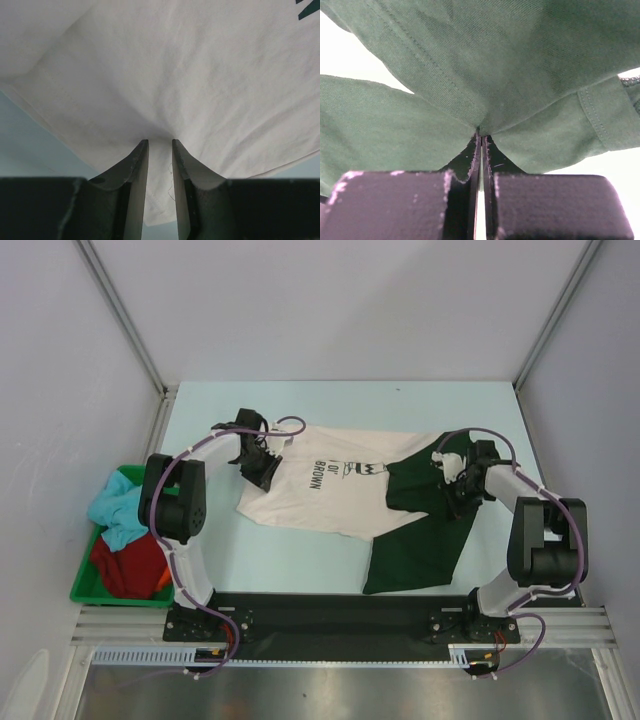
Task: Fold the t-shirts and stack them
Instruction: Fold the tshirt
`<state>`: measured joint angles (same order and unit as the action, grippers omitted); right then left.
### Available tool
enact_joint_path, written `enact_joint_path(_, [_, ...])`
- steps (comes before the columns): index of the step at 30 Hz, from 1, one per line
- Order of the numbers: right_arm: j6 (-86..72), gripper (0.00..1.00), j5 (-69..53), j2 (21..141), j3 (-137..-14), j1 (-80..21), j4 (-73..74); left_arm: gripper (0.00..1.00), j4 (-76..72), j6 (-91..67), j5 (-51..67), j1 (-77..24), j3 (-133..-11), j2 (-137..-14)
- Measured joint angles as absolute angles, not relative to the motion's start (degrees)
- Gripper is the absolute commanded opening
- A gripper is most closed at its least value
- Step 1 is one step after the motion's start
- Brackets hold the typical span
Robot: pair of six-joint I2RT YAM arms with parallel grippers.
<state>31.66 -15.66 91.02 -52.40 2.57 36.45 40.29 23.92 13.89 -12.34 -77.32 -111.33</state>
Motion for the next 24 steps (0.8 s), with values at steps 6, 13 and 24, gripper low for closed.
enact_joint_path(6, [31.7, 0.0, -15.7, 85.9, -52.4, 2.0, 39.0, 0.3, 39.9, 23.9, 14.2, -12.3, -77.3, -111.3])
enact_joint_path(13, [31.7, 0.0, -16.4, 79.2, -52.4, -1.2, 43.3, 0.31, 39.5, 23.9, 14.4, -12.3, -77.3, -111.4])
enact_joint_path(24, [31.5, 0.17, -17.8, 79.0, -52.8, -3.0, 46.2, 0.31, 39.5, 23.9, 14.8, -12.3, -77.3, -111.5])
